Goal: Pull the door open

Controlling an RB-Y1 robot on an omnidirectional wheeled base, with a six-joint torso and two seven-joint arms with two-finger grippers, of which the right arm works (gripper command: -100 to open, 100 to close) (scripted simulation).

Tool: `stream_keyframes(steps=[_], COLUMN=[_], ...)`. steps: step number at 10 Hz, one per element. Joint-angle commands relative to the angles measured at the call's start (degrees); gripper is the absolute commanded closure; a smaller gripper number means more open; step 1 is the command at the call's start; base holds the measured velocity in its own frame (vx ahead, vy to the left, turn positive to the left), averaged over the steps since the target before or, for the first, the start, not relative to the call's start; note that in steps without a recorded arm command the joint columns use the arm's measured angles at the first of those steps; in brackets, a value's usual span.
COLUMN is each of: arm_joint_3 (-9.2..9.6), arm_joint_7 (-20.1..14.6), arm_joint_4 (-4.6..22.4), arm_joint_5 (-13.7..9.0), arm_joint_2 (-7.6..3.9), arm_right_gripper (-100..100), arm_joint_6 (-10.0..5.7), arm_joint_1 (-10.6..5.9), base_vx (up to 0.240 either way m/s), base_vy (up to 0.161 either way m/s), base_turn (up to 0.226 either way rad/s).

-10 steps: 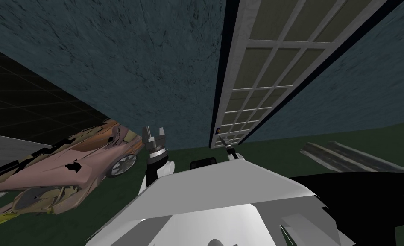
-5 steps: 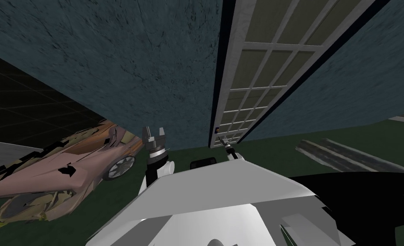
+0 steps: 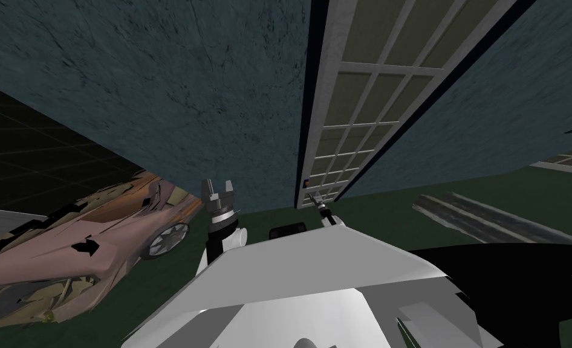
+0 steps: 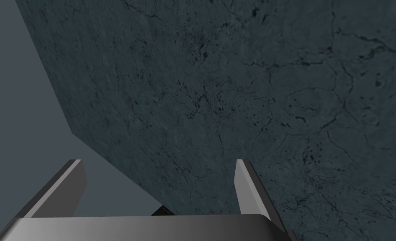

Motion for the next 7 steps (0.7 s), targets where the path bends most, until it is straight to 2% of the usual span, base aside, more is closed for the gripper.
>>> stream_keyframes(steps=[1,2,3,7], arm_joint_3=[-0.10,-0.16,-0.12,-1.83], arm_joint_7=[1.8,2.9,2.1,1.7], arm_joint_4=[0.1,0.0,0.0,1.3], arm_joint_5=[0.5,0.8,0.6,-0.6], arm_joint_2=[0.16,0.24,0.20,-1.44], arm_right_gripper=[-100,-100,-100,-100], arm_joint_6=[-0.03,0.02,-0.01,-1.38], arm_joint_1=[-0.09,-0.14,-0.09,0.76], base_vx=[-0.012,-0.012,-0.006,0.169], base_vy=[0.004,0.002,0.002,0.029], base_turn=[-0.028,-0.038,-0.008,0.114])
